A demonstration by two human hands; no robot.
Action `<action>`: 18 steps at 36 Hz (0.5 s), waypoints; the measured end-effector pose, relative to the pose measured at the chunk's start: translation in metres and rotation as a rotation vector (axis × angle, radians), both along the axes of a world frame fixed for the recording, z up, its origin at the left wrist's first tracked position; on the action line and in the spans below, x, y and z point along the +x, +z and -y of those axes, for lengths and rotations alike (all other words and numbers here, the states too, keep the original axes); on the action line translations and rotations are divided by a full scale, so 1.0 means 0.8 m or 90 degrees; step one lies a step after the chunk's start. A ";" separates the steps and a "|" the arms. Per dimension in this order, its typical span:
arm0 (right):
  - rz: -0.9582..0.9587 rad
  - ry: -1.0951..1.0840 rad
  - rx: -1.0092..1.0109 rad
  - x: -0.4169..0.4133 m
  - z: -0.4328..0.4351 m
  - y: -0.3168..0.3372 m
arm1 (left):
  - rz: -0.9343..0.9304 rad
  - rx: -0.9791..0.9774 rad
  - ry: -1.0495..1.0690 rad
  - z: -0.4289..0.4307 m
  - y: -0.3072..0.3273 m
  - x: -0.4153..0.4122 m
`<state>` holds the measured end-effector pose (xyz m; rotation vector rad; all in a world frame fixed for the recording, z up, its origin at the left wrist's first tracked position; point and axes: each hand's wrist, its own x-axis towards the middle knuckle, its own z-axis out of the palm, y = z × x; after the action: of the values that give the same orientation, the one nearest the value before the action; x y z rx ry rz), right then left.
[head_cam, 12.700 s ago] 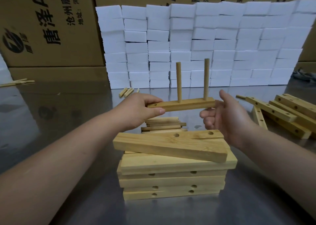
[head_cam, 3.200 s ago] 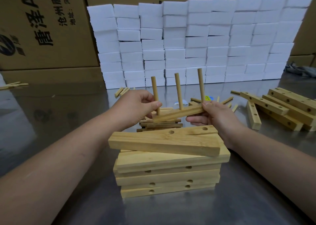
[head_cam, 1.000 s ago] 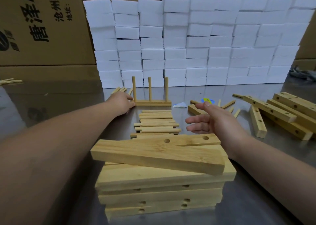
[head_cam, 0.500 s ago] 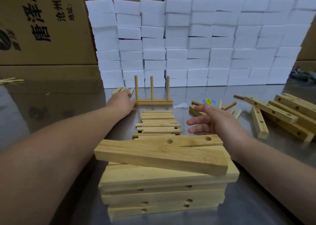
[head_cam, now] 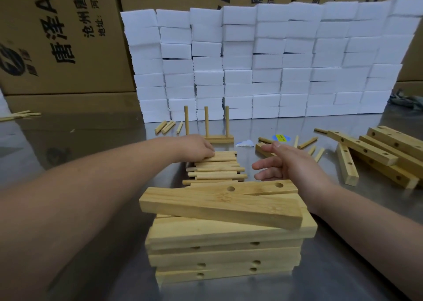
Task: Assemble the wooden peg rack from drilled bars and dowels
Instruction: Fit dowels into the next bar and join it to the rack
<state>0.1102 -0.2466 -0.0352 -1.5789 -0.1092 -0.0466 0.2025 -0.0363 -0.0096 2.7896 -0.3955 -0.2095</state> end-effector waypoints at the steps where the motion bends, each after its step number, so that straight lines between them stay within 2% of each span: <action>1: -0.001 0.001 -0.005 0.000 0.000 0.000 | -0.001 -0.003 -0.001 0.002 0.001 -0.001; 9: -0.007 0.005 0.012 -0.006 0.002 0.003 | -0.016 -0.037 -0.010 -0.007 0.007 -0.014; 18: -0.004 0.005 0.008 -0.013 -0.001 0.007 | 0.060 -0.099 0.016 -0.008 0.008 -0.033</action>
<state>0.1001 -0.2457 -0.0295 -1.5653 -0.1101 -0.0351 0.1764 -0.0298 -0.0028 2.6558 -0.3809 -0.0395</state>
